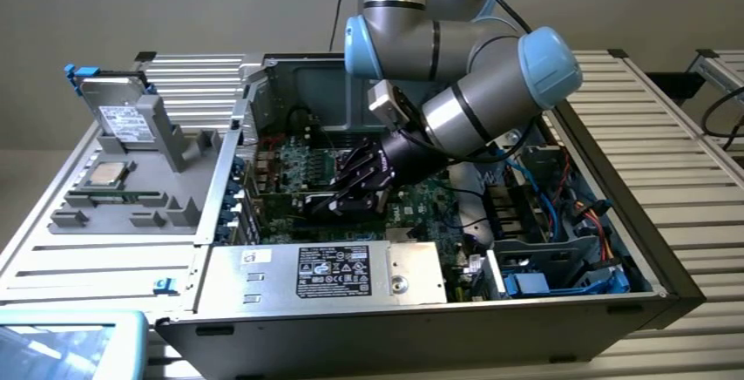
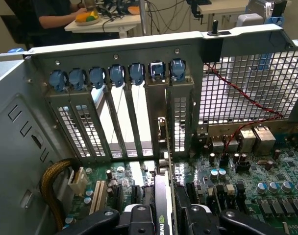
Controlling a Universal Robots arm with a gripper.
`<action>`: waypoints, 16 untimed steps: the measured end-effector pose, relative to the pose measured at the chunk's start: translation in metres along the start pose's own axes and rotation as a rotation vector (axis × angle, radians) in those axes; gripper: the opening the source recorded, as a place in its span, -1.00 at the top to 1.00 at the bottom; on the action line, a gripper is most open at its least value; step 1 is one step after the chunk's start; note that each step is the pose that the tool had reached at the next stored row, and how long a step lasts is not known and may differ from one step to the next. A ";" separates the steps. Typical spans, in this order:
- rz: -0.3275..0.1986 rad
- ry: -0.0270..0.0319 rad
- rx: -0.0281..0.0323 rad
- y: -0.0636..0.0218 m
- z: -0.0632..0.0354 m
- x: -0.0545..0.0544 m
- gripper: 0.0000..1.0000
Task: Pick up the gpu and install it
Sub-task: 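Insert the gpu into the slot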
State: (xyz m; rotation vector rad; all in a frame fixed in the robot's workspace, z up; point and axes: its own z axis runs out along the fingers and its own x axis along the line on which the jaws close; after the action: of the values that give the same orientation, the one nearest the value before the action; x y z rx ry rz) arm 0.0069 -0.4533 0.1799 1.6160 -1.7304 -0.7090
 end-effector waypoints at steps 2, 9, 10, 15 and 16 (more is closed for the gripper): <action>0.000 0.0000 0.0004 0.0002 0.0002 0.000 0.44; 0.000 -0.0001 0.0015 0.0004 0.0007 0.000 0.44; 0.000 -0.0001 0.0016 0.0003 0.0008 0.000 0.44; 0.000 -0.0002 0.0017 0.0003 0.0009 0.000 0.44; 0.000 -0.0003 0.0018 0.0003 0.0009 0.000 0.44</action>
State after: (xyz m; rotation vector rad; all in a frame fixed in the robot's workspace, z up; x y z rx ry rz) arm 0.0061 -0.4533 0.1796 1.6171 -1.7318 -0.7079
